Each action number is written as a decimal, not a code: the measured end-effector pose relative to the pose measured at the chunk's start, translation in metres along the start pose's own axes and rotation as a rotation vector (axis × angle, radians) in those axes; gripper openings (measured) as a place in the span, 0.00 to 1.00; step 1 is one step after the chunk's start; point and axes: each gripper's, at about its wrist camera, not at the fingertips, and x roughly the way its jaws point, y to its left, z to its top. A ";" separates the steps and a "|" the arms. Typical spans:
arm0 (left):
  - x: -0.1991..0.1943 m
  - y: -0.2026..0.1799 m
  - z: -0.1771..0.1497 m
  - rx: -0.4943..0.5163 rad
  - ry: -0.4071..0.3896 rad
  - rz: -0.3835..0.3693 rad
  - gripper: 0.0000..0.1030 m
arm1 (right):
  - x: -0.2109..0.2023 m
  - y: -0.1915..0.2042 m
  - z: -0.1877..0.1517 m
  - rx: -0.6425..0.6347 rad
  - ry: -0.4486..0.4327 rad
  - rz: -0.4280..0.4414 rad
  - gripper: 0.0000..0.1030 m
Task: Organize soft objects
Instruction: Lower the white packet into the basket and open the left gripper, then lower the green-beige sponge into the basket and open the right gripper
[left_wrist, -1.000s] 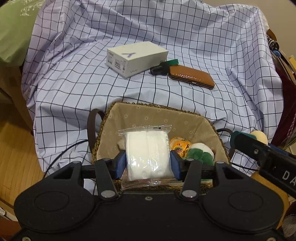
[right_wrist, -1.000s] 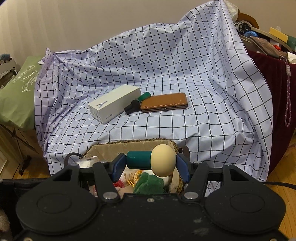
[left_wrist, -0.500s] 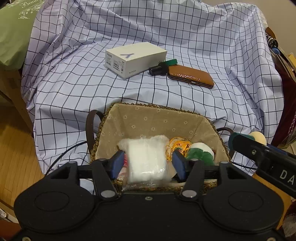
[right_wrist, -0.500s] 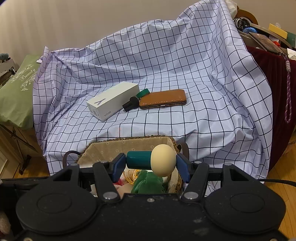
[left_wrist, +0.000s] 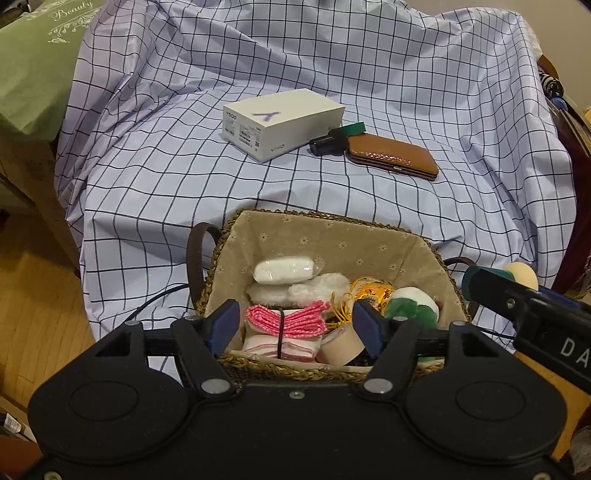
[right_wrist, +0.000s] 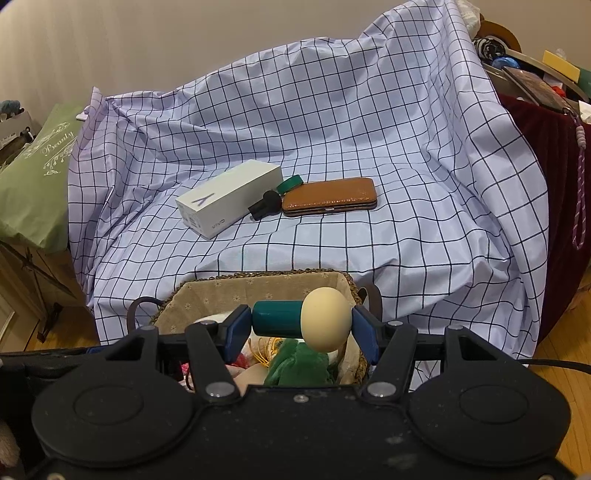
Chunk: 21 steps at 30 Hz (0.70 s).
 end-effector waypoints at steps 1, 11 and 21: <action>0.000 0.000 0.000 0.000 -0.001 0.004 0.66 | 0.000 0.001 0.000 -0.005 0.000 0.001 0.58; -0.002 -0.001 -0.005 0.042 0.002 0.046 0.72 | 0.004 0.013 0.004 -0.053 -0.001 0.017 0.58; -0.002 0.000 -0.006 0.041 0.006 0.047 0.75 | 0.003 0.017 0.005 -0.064 -0.019 0.037 0.62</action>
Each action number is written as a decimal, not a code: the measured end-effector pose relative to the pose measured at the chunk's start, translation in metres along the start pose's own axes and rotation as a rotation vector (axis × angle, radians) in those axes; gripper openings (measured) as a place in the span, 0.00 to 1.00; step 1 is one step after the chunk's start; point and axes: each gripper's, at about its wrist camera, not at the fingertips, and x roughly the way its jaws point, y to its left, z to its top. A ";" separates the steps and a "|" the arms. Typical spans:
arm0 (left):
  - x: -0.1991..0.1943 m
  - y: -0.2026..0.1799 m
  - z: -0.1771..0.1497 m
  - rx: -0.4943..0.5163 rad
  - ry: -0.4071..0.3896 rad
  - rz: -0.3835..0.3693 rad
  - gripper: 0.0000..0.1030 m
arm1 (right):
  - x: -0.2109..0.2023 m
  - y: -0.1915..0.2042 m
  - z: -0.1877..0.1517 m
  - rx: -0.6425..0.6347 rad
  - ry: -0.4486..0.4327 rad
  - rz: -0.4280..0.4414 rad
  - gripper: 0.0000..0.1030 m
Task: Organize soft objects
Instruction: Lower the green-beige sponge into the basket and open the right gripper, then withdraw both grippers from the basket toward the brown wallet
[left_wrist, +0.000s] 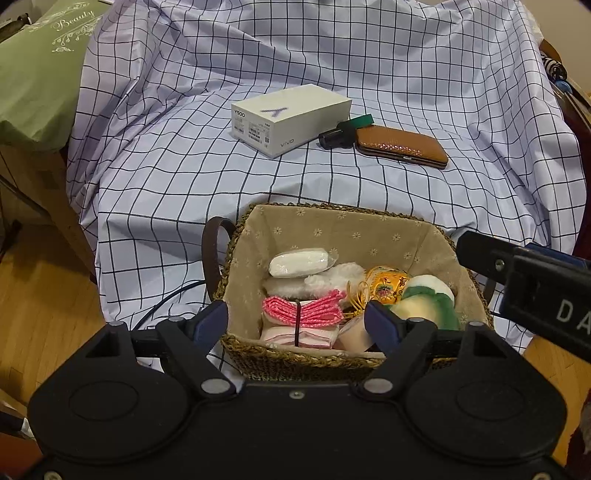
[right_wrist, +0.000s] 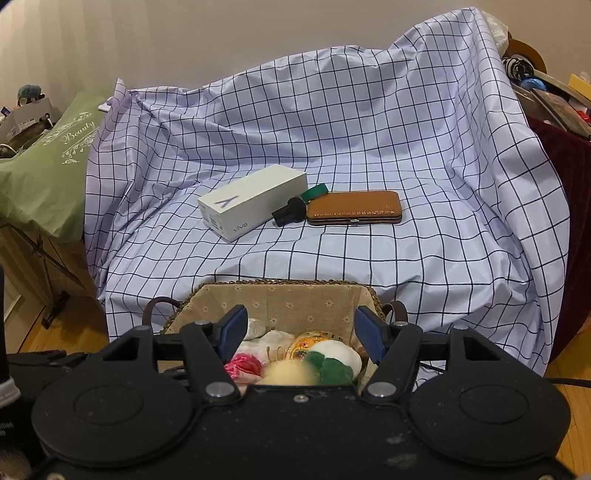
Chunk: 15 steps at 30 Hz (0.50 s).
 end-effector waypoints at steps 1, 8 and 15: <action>0.000 0.000 0.000 0.000 0.001 0.000 0.75 | 0.000 -0.001 0.000 0.003 0.001 -0.002 0.62; 0.000 0.000 0.000 -0.002 0.002 0.000 0.75 | 0.002 -0.004 -0.001 0.015 0.012 -0.013 0.62; 0.000 0.001 0.000 -0.003 0.001 0.001 0.76 | 0.004 -0.005 -0.002 0.019 0.022 -0.018 0.62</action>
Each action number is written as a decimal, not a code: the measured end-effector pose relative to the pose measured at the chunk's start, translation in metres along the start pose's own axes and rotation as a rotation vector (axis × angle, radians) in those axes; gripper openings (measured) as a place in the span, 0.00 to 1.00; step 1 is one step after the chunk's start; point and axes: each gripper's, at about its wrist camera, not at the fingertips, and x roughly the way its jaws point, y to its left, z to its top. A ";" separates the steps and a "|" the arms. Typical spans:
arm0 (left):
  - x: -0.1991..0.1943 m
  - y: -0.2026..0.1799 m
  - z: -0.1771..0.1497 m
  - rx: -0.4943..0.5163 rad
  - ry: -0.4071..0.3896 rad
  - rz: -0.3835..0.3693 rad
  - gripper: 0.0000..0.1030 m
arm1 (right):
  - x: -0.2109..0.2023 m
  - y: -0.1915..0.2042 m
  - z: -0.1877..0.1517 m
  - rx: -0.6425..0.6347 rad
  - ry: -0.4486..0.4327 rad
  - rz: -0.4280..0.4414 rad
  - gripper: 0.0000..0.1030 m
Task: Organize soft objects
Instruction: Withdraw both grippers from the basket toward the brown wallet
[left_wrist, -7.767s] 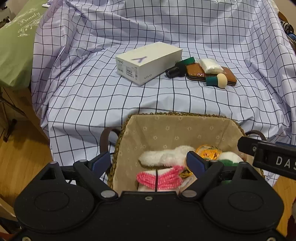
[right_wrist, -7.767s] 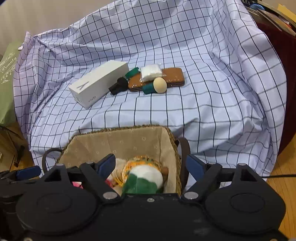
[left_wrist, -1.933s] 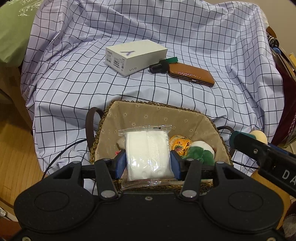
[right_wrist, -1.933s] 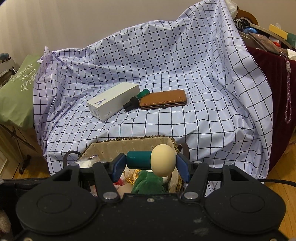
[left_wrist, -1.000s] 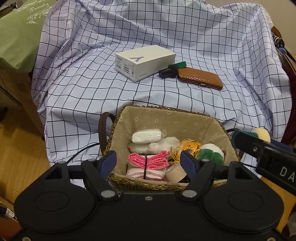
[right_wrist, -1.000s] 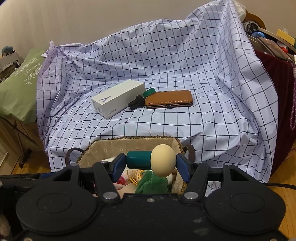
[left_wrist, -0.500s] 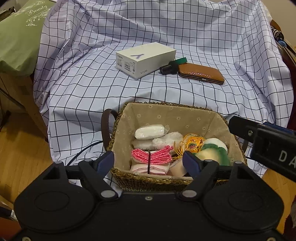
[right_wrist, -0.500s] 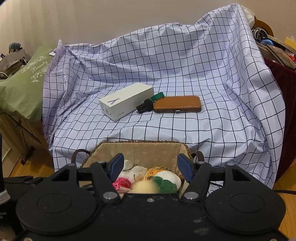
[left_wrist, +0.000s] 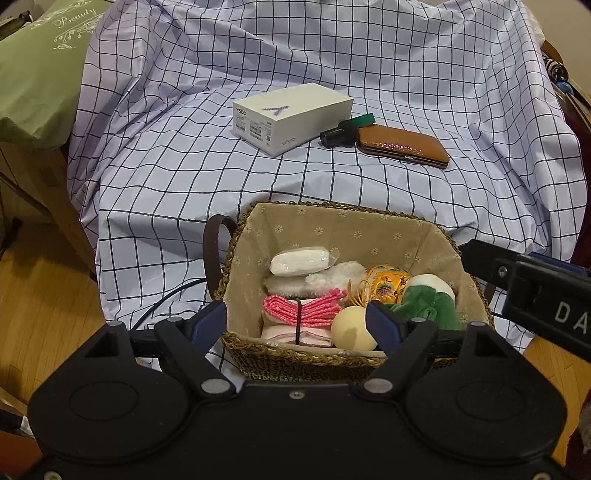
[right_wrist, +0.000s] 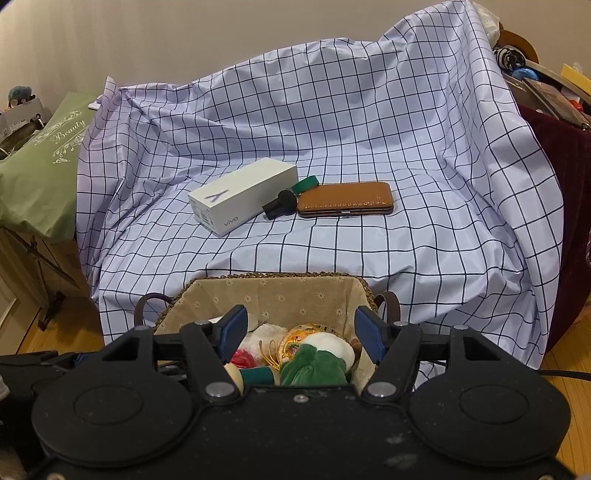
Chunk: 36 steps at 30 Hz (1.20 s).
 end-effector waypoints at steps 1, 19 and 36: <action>0.000 0.000 0.000 -0.001 -0.001 0.001 0.76 | 0.000 0.000 0.000 0.000 0.002 -0.001 0.62; -0.003 0.001 -0.001 -0.014 -0.015 0.019 0.82 | 0.005 -0.002 -0.002 0.007 0.029 -0.016 0.63; -0.001 0.002 -0.003 -0.015 -0.007 0.022 0.82 | 0.011 -0.005 -0.003 0.016 0.062 -0.025 0.65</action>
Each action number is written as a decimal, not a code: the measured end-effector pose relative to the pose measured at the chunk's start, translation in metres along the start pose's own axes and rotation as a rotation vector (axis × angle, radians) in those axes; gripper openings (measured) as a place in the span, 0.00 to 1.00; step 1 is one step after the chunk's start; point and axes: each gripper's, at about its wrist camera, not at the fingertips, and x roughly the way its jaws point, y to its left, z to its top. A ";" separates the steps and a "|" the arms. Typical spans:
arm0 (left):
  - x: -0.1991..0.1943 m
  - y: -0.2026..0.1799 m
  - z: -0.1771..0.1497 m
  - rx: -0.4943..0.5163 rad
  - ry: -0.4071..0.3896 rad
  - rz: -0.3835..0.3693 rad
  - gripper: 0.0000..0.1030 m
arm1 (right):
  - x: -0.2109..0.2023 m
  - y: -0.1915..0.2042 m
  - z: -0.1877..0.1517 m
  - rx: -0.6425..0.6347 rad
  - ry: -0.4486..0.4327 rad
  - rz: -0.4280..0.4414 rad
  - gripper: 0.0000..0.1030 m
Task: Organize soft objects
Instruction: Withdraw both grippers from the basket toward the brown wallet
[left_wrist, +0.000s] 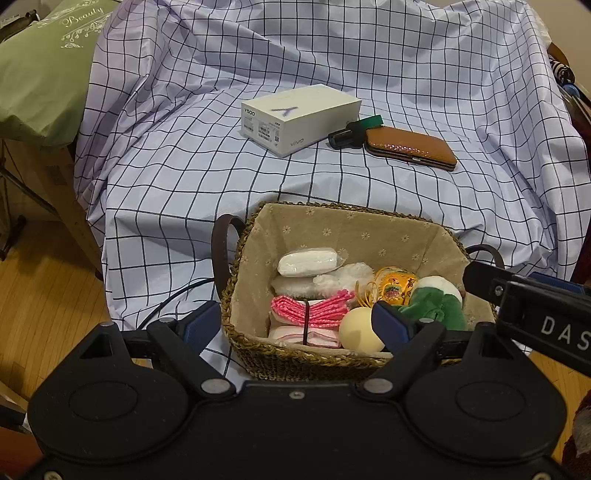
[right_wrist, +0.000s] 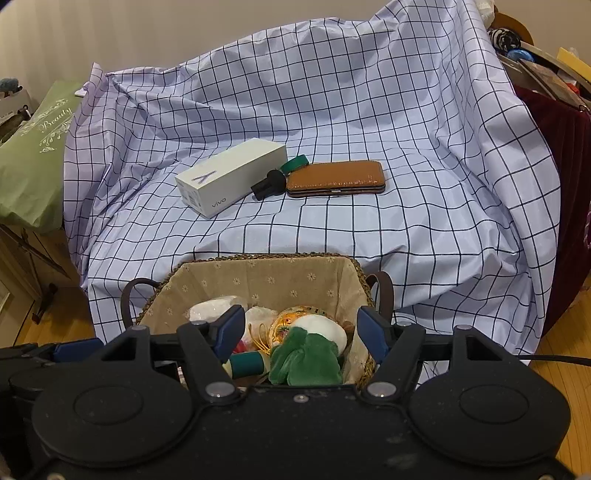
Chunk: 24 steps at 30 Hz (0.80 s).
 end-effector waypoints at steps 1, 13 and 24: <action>0.000 0.000 0.000 0.000 0.000 0.000 0.82 | 0.000 0.000 0.000 0.001 0.002 -0.002 0.65; 0.004 0.001 0.000 -0.005 0.014 0.015 0.82 | 0.007 -0.006 -0.001 0.014 0.028 -0.017 0.70; 0.005 0.009 0.009 -0.045 -0.020 0.060 0.83 | 0.018 -0.008 -0.002 0.011 0.056 -0.032 0.71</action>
